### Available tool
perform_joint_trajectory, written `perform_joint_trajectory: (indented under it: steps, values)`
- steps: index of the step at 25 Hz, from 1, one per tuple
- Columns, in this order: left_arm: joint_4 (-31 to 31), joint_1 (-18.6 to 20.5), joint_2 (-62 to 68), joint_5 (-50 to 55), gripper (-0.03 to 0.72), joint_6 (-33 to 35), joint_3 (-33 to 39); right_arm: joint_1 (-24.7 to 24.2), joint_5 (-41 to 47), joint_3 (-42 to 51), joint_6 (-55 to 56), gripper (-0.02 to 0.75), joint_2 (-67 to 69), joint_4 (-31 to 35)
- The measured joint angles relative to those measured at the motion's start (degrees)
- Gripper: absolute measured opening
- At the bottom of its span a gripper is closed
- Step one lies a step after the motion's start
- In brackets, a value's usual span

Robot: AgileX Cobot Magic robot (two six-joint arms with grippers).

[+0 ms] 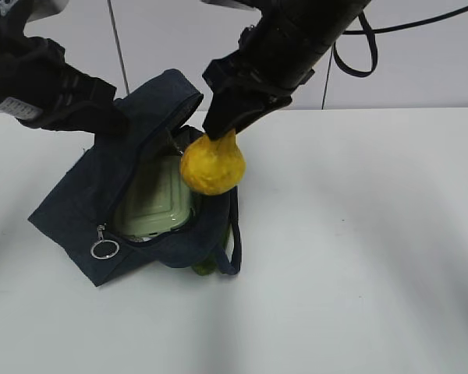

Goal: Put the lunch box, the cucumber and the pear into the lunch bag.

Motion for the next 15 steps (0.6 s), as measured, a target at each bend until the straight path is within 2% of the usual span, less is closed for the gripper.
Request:
perform_joint_trajectory:
  steps: [7, 15]
  values:
    - [0.0, 0.0, 0.0, -0.1, 0.004, 0.0, 0.0, 0.0, -4.1, -3.3, -1.2, 0.255, 0.0, 6.8]
    - [-1.0, 0.0, 0.0, -0.4, 0.004, 0.0, 0.0, 0.0, -8.3, -3.4, -1.4, 0.255, 4.0, 8.6]
